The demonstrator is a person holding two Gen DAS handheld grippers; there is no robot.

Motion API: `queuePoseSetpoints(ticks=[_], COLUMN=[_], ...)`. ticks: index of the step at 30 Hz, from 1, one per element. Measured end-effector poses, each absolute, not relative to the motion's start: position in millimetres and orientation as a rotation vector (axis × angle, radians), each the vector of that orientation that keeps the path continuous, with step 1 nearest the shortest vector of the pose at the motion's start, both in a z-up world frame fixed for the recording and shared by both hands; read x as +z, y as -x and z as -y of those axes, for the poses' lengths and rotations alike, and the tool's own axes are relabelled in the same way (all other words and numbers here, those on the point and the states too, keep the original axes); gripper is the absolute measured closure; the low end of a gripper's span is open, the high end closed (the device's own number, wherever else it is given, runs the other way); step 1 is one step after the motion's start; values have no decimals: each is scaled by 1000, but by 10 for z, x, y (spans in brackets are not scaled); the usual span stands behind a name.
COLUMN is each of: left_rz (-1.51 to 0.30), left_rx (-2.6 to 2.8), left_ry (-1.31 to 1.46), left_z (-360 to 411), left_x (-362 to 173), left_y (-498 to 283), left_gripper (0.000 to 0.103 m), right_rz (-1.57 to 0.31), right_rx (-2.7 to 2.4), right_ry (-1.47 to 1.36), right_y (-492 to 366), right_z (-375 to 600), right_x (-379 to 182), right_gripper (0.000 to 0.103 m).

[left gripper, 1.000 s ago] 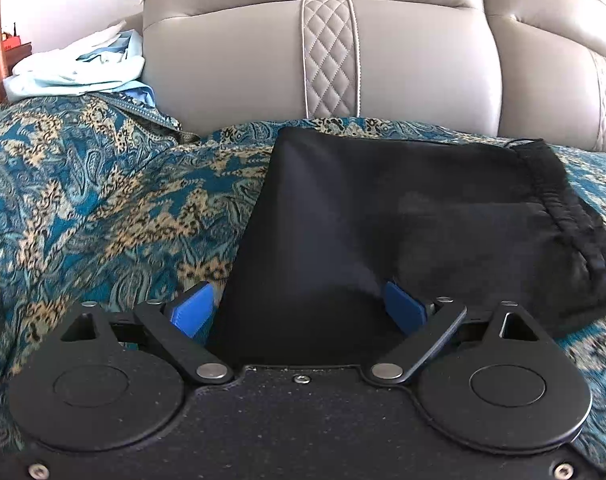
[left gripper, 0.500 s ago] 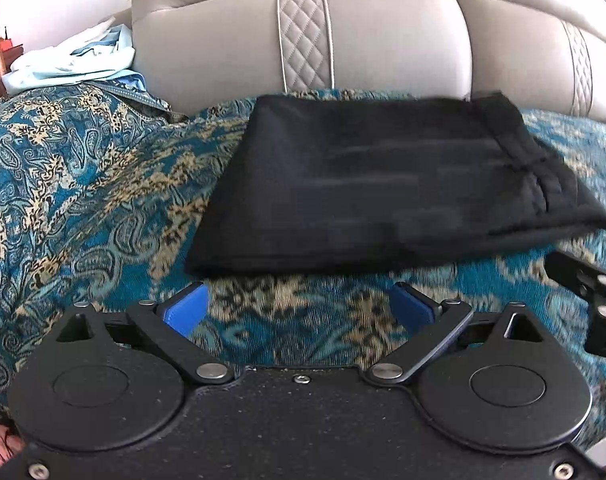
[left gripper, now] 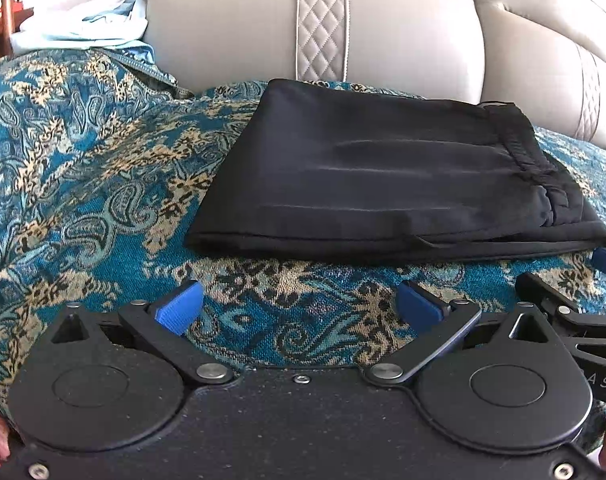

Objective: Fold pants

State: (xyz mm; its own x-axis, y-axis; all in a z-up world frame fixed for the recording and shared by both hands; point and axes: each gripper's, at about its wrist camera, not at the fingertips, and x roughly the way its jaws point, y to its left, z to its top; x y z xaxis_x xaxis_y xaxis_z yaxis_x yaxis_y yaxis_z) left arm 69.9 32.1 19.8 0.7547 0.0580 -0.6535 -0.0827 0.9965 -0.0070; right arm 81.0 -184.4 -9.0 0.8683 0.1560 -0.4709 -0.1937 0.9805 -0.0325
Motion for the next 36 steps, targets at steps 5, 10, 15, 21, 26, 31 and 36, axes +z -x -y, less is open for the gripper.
queuePoseSetpoints(ticks=[5, 10, 15, 21, 26, 31, 36], left_rz=[-697, -688, -690, -681, -681, -678, -676], left_rx=[66, 59, 54, 55, 56, 57, 58], left_ry=[35, 31, 37, 37, 39, 39, 39], left_z=[-325, -325, -334, -327, -319, -314, -310], left_x=[183, 181, 187, 183, 183, 186, 189], left_y=[-701, -702, -713, -702, -694, -690, -688], left_gripper=[0, 0, 0, 0, 0, 0, 0], right_rz=[-481, -478, -476, -473, -471, -470, -470], right_rx=[179, 173, 173, 171, 169, 169, 170], right_ry=[88, 93, 94, 94, 95, 95, 95], right_y=[-819, -822, -821, -818, -817, -817, -814], right_z=[1813, 1799, 1794, 1790, 1783, 1784, 1785], right_x=[-98, -107, -112, -116, -119, -123, -124], right_gripper=[0, 0, 0, 0, 0, 0, 0])
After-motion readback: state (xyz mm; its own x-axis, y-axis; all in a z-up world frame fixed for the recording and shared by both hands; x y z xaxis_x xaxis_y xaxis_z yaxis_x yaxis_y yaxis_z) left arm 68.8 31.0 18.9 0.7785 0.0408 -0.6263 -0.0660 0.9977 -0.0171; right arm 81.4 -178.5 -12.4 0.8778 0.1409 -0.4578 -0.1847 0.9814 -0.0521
